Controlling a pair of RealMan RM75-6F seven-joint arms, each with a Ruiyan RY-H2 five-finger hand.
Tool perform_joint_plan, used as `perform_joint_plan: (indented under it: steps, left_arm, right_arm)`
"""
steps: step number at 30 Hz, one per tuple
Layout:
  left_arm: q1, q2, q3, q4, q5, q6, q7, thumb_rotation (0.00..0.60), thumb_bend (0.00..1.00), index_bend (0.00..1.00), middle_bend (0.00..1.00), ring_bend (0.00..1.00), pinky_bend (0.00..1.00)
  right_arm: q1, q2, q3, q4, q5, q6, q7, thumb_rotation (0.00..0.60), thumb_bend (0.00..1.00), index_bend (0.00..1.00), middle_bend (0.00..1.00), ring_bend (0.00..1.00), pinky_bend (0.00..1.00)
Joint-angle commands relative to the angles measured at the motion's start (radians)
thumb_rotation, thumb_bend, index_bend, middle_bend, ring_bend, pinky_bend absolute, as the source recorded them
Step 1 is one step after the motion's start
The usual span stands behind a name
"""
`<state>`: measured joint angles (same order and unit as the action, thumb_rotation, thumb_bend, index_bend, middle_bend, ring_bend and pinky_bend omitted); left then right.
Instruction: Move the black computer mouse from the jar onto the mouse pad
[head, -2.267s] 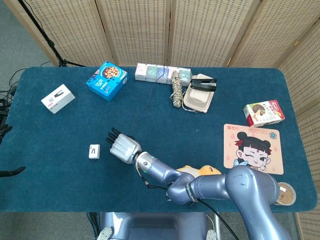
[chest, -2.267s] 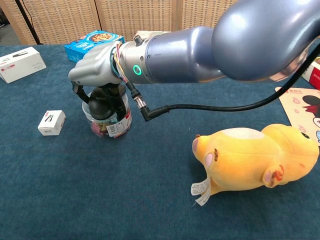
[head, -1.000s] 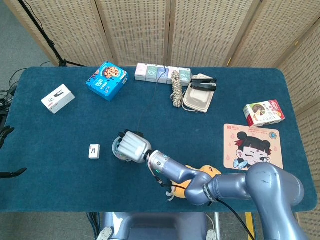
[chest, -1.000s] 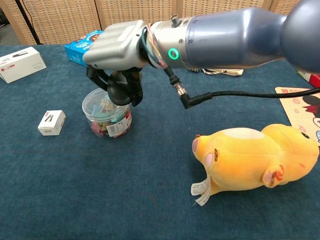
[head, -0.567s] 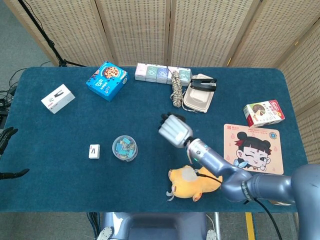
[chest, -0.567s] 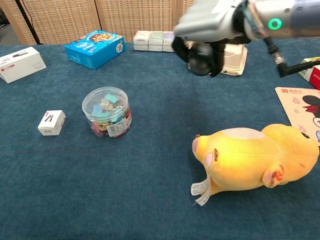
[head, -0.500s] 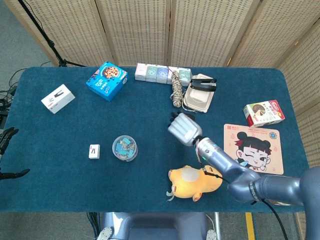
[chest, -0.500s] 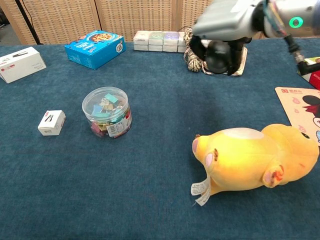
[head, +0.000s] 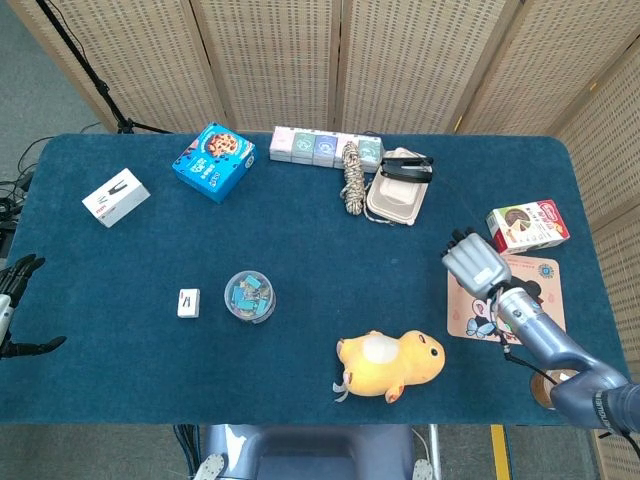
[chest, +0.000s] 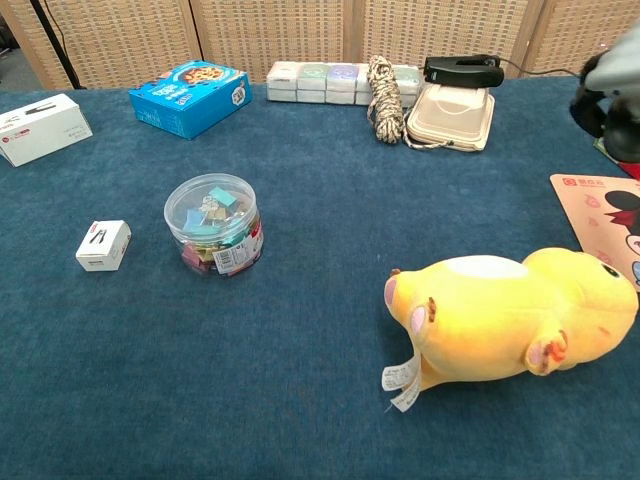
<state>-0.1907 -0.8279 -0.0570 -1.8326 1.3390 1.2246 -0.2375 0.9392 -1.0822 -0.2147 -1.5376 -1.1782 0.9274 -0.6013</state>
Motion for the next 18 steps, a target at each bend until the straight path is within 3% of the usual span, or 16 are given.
perform_joint_plan:
  steps: [1,11,18]
  left_arm:
    - [-0.002,-0.002,-0.001,-0.003,-0.005,-0.003,0.007,0.6,0.0,0.0,0.0,0.0,0.0]
    - [-0.006,-0.011,-0.002,-0.013,-0.021,-0.009,0.044,0.6,0.0,0.0,0.0,0.0,0.0]
    - [-0.007,-0.018,-0.002,-0.015,-0.029,-0.009,0.063,0.6,0.0,0.0,0.0,0.0,0.0]
  right_arm:
    - [-0.054,0.018,-0.029,0.045,-0.04,-0.005,0.039,0.6,0.3,0.65,0.43,0.23,0.34]
    - [-0.137,-0.008,-0.019,0.116,-0.125,-0.037,0.17,0.6,0.3,0.65,0.43,0.23,0.34]
    - [-0.157,-0.052,-0.018,0.195,-0.256,-0.058,0.278,0.6,0.3,0.64,0.42,0.23,0.32]
